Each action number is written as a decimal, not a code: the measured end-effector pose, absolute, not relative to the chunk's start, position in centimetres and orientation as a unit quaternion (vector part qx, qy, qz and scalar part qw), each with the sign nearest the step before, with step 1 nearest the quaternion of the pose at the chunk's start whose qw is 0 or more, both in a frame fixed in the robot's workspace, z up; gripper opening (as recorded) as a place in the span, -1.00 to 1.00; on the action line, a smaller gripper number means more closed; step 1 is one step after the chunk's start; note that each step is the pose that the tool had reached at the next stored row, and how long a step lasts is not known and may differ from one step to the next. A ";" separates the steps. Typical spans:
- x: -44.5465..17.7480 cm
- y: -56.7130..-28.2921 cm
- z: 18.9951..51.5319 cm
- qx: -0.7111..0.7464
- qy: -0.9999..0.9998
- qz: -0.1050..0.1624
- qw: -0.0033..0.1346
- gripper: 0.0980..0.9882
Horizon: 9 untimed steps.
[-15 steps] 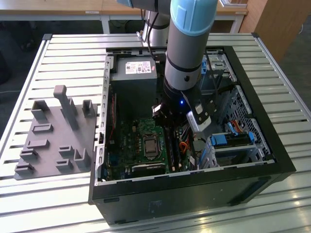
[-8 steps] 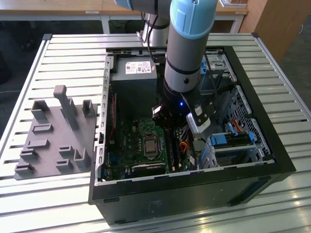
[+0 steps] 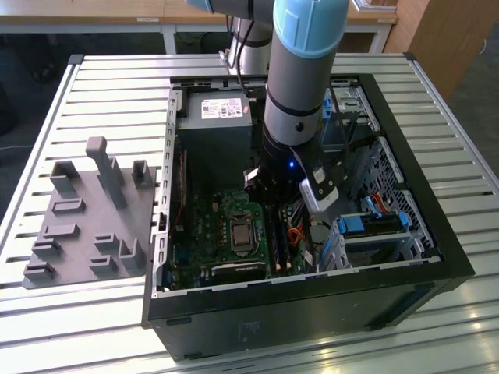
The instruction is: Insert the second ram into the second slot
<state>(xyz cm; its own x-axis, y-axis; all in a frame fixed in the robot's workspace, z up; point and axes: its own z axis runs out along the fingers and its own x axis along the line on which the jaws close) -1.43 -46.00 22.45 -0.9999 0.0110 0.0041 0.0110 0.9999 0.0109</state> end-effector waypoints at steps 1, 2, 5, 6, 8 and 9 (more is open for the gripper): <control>-1.4 -46.0 22.7 -0.005 -1.000 -0.005 0.002 -0.98; -1.4 -46.0 22.8 -0.005 -1.000 -0.005 0.002 -0.98; -1.4 -46.0 23.1 -0.005 -1.000 -0.005 0.002 -0.98; -1.4 -46.0 23.2 -0.005 -1.000 -0.005 0.002 -0.98; -1.4 -46.0 23.5 -0.005 -1.000 -0.005 0.002 -0.98; -1.4 -46.0 23.6 -0.005 -1.000 -0.005 0.002 -0.98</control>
<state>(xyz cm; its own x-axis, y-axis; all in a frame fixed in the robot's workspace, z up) -1.44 -45.99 23.57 -0.9999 0.0109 0.0042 0.0110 0.9999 0.0104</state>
